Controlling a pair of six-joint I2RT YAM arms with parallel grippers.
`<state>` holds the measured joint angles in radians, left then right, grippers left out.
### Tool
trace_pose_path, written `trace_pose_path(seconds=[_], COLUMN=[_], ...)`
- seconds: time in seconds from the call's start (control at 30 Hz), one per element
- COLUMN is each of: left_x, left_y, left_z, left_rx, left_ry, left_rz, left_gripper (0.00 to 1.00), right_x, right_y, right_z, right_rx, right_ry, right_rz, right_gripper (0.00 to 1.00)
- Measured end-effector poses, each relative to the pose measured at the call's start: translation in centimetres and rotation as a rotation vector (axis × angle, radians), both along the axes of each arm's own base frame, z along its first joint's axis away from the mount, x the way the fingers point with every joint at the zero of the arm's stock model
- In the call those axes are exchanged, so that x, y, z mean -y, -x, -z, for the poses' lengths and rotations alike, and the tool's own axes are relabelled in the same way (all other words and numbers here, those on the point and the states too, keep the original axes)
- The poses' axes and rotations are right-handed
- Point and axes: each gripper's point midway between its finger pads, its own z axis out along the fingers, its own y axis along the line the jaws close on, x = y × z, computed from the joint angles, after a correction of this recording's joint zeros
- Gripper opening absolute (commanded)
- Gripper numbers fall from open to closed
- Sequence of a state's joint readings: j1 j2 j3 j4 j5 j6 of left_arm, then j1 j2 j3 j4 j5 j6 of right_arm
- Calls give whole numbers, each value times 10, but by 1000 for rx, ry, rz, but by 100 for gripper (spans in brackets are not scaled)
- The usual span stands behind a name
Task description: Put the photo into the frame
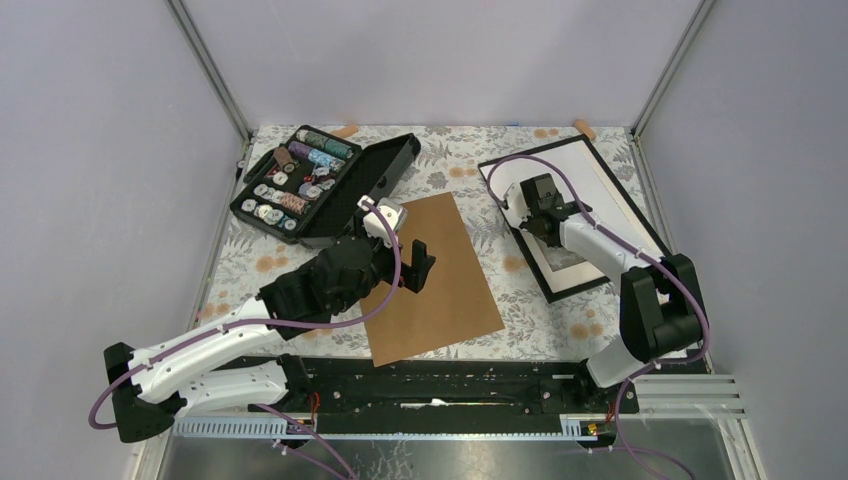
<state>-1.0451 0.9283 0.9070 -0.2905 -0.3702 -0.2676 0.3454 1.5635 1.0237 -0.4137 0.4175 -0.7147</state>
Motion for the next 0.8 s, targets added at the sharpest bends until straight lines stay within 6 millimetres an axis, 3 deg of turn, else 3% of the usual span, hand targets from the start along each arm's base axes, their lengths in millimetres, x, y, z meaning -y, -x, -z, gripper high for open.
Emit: trace_pose_path(seconds=[0.37, 0.6, 0.7, 0.73, 0.8], left_x=[0, 1, 1, 1, 1], left_y=[0, 1, 1, 1, 1], left_z=[0, 0, 0, 0, 0], left_rx=[-2, -4, -5, -6, -7], left_ry=[2, 3, 5, 6, 8], left_rz=[0, 6, 5, 5, 5], left_gripper=[99, 99, 99, 99, 99], right_x=[15, -3, -8, -9, -11], right_y=[0, -2, 0, 0, 3], right_z=[8, 5, 7, 7, 6], right_rx=[-14, 6, 8, 10, 19], right_ry=[1, -107, -151, -160, -186], right_rz=[66, 108, 132, 143, 159], right_gripper=[2, 44, 57, 64, 90])
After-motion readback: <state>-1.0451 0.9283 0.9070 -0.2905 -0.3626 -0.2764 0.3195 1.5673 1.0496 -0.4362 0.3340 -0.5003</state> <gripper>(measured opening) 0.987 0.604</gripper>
